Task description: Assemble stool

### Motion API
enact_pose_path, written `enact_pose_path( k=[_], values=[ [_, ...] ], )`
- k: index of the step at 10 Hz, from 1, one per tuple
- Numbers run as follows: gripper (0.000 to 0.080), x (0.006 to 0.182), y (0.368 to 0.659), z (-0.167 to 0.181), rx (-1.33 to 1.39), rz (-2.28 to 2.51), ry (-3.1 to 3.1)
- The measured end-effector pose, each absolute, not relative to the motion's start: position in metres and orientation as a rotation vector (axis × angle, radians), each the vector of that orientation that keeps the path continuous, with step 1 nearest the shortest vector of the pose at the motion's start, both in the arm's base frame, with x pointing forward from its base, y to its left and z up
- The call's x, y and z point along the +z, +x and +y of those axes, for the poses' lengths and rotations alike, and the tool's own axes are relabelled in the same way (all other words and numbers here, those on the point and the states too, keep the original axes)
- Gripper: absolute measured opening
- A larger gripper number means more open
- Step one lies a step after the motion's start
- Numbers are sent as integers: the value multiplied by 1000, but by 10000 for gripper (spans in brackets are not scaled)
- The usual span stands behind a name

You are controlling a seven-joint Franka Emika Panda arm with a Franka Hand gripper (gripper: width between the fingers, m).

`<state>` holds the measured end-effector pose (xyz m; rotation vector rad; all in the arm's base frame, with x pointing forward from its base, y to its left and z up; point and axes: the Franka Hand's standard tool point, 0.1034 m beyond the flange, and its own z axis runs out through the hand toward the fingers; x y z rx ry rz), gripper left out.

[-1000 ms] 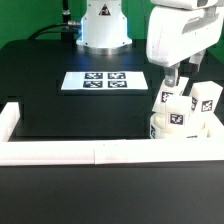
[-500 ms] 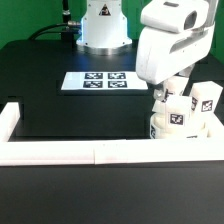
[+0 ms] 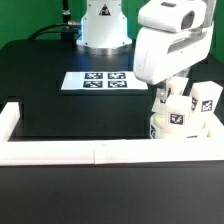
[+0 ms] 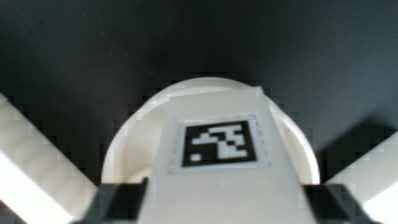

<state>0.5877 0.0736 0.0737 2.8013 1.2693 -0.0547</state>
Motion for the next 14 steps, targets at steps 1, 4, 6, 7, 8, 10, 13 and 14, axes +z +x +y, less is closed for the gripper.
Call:
enact_pose_path(
  k=[1, 4, 6, 7, 8, 10, 13, 14],
  values=[
    [335, 74, 588, 74, -55, 1269, 2801],
    [335, 74, 588, 73, -50, 1212, 2825],
    [335, 74, 592, 63, -21, 973, 2918],
    [335, 73, 595, 55, -30, 787, 2986],
    [335, 72, 596, 49, -51, 544, 3068],
    [337, 71, 593, 52, -132, 16, 3140],
    [337, 72, 594, 52, -128, -297, 3118],
    [337, 71, 594, 52, -127, -396, 3105]
  ],
)
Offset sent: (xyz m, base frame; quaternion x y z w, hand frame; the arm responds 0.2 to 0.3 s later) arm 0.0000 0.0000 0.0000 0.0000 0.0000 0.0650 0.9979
